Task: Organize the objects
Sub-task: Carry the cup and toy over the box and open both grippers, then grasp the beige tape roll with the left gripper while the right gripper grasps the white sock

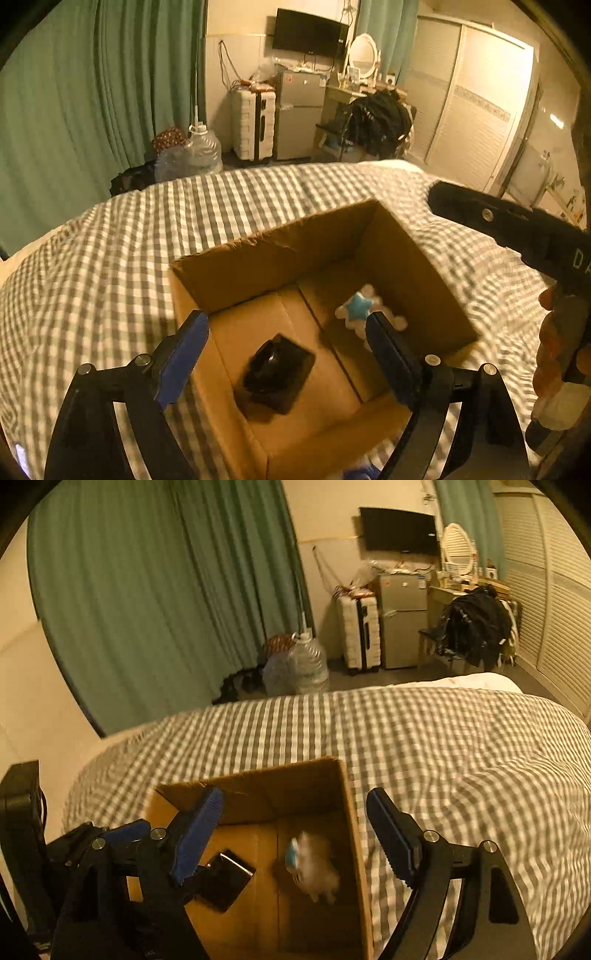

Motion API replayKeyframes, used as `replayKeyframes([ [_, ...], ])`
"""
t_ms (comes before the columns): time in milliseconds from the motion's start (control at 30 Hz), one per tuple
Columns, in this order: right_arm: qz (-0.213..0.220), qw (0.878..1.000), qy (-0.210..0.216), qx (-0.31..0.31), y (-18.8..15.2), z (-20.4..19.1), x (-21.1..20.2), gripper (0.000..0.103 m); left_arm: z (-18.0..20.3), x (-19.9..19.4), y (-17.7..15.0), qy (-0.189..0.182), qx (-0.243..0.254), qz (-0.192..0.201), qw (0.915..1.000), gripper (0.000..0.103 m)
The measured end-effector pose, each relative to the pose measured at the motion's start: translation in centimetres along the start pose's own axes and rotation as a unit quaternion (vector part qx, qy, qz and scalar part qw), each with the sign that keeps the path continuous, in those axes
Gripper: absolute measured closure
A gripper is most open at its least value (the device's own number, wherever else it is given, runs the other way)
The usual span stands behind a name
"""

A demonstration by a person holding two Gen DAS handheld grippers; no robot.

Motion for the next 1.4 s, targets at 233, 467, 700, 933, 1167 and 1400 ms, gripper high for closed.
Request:
replayKeyframes([
  [233,0.026,0.998,-0.038,-0.033,1.6,-1.4,-9.8,0.021,-0.3,-10.0,-0.6,-0.007,-0.001,0.055,0.9985,0.007],
  [467,0.061,0.994,-0.053,-0.08,1.7,-5.3,-19.4,0.017,-2.5,-17.0,-3.1,0.036,-0.011,0.082,0.9959,0.007],
  [700,0.038,0.991,-0.038,-0.122,-3.1,-9.3,-22.4,0.017,-3.5,-17.7,-9.4,0.079,-0.01,0.053,0.9954,0.007],
  [933,-0.038,0.989,-0.02,-0.141,-11.2,-10.5,-18.8,0.017,-2.8,-14.4,-16.1,0.032,-0.026,0.004,0.9991,0.007],
  [1167,-0.086,0.989,-0.001,-0.117,-15.5,-8.7,-14.7,0.017,-1.5,-10.2,-21.7,0.022,0.004,-0.059,0.998,0.007],
  [1400,-0.117,0.985,0.01,-0.127,-17.4,-8.9,-12.2,0.017,0.3,-7.6,-24.9,-0.007,0.047,-0.114,0.9923,0.007],
])
Point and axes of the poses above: each gripper's, at about its wrist camera, not at the fingertips, and x roughly the way its jaws point, z to its right, y to its top, the point moved 2 cm from there along x, roughly the way its jaws point, and after that the axes turned 13 degrees about -x, right-handed, at the moved point
